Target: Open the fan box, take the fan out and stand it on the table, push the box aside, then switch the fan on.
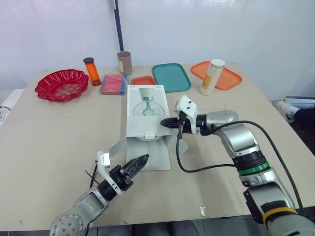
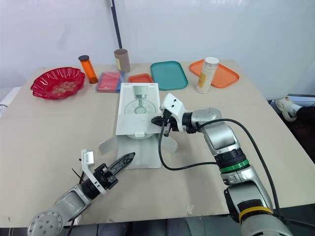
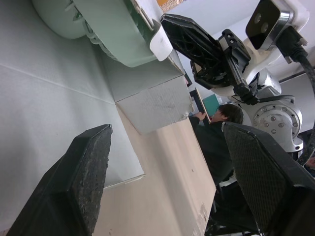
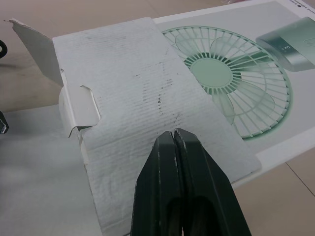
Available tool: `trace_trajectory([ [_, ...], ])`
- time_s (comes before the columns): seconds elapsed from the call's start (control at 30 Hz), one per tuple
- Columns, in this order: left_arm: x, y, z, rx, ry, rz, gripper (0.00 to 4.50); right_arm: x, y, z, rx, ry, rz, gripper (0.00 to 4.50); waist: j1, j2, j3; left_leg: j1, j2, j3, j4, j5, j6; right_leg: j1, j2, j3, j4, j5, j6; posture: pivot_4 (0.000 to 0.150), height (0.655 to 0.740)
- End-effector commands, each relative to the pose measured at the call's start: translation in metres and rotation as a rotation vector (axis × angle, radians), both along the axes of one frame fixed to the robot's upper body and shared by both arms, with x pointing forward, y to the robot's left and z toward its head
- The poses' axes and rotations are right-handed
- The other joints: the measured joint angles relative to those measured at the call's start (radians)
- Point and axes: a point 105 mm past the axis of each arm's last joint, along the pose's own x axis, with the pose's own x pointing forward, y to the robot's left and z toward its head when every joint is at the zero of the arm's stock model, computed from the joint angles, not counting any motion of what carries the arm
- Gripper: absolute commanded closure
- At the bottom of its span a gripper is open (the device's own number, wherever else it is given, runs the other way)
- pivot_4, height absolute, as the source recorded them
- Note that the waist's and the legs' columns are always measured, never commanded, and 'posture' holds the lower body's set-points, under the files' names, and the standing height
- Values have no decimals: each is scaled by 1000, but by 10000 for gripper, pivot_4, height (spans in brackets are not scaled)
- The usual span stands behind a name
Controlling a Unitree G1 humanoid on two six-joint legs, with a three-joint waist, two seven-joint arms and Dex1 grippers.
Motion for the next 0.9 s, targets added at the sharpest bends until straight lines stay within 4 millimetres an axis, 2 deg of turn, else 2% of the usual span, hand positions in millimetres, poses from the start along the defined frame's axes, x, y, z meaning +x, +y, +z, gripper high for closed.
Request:
trace_trajectory([
  [0.03,-1,2,4,4,-13,6,6799,1,9,-3,18,30,9,45000,0,0,0,0,0,0,0,0,0,0,0,0,0,0,0,1500,7384],
  [0.33,1,1,7,19,-35,40,6799,1,28,22,146,38,41,45000,0,1,1,0,0,0,0,0,0,-1,0,0,0,-1,-1,1500,7384],
  [0.6,5,7,5,36,-37,80,6799,13,23,2,104,56,13,45000,1,1,1,-1,0,1,0,0,0,-1,0,0,0,-1,-1,1500,7384],
  [0.9,14,-2,2,31,-45,71,6799,26,21,2,92,31,-1,45000,1,1,1,-1,0,1,0,0,-1,-1,0,0,-1,0,0,1500,7384],
])
